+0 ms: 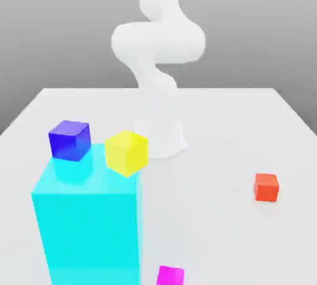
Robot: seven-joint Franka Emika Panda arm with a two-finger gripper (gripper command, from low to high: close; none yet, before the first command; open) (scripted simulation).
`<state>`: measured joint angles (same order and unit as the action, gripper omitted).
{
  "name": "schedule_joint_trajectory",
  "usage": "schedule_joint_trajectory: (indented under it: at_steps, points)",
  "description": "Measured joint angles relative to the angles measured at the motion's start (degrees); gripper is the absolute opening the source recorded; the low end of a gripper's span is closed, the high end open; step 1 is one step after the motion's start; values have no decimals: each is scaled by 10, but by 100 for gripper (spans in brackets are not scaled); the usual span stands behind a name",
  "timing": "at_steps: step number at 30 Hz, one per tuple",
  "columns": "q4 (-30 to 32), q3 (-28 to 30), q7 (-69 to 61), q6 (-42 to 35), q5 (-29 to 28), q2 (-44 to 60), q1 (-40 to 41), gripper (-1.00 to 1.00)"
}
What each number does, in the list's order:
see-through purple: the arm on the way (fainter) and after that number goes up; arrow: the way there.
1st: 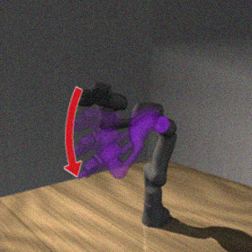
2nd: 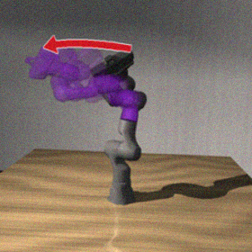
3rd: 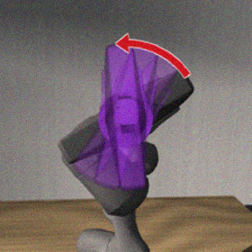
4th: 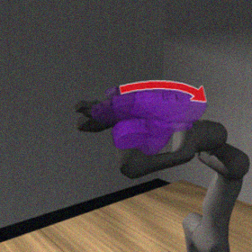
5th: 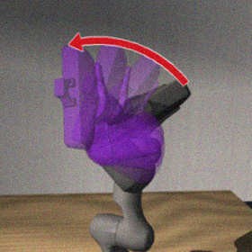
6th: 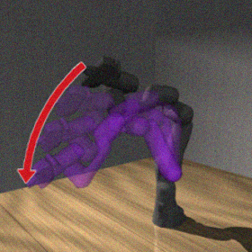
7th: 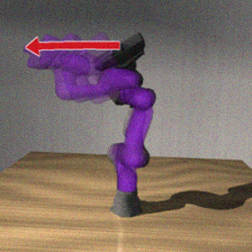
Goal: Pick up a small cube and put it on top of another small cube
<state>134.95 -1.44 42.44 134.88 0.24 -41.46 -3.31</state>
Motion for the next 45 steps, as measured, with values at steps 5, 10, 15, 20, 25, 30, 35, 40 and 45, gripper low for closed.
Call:
schedule_joint_trajectory:
  at_steps: [5, 10, 15, 20, 25, 30, 35, 40, 45]
  points:
    - [71, -36, -80, 73, 6, 106, -76, 0]
    - [141, -76, -159, 145, 10, 210, -148, 0]
    - [214, -123, -236, 221, 9, 321, -219, 0]
    - [272, -160, -277, 294, -25, 428, -280, 0]
    - [258, -73, -208, 375, -128, 533, -342, 0]
    - [251, -33, -191, 405, -149, 570, -378, -100]
    - [253, -43, -196, 395, -142, 558, -369, -100]
    - [273, -97, -272, 319, -41, 460, -341, -100]
    - [249, -62, -313, 226, -6, 390, -317, -100]
